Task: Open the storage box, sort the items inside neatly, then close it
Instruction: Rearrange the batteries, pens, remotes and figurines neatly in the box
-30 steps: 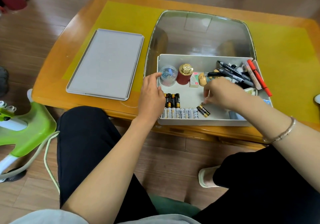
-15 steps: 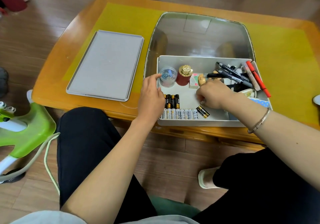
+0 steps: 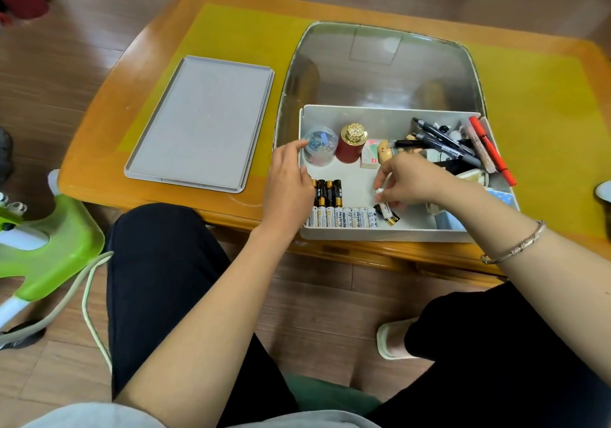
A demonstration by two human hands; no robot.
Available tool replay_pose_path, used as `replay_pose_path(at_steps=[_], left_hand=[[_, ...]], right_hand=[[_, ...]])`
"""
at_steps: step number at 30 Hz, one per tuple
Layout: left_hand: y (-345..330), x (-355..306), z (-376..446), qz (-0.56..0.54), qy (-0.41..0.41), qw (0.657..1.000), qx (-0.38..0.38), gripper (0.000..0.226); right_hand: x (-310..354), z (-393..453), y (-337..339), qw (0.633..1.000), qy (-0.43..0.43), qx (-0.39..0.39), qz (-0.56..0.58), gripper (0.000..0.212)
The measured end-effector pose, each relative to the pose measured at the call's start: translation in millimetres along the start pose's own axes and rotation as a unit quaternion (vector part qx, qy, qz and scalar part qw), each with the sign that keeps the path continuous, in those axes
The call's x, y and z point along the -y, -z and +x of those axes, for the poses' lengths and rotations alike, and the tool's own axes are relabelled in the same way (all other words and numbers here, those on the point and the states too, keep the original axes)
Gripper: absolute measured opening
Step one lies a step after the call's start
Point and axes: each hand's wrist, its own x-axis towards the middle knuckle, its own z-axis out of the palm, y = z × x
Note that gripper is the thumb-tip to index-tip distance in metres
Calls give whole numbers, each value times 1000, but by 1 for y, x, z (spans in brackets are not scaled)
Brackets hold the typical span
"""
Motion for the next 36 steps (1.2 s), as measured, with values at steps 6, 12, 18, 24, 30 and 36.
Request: replay_pose_path(at_steps=[6, 12, 18, 24, 30, 36], left_hand=[[1, -1, 0, 2, 1, 1000, 0, 42], [0, 0, 0, 3, -1, 1000, 0, 42], [0, 1, 0, 9, -3, 1000, -1, 41], [0, 0, 0, 1, -3, 1000, -2, 40], [1, 0, 0, -4, -2, 1000, -4, 40], [1, -1, 0, -2, -4, 1000, -5, 40]], right_hand=[[-3, -2, -13, 994, -59, 53, 70, 11], [-8, -3, -18, 991, -83, 62, 81, 23], [-3, -5, -22, 992, -82, 51, 78, 24], [-13, -14, 14, 995, -55, -63, 59, 12], [-16, -10, 22, 997, 6, -64, -45, 17], [0, -3, -4, 979, 21, -22, -201, 28]])
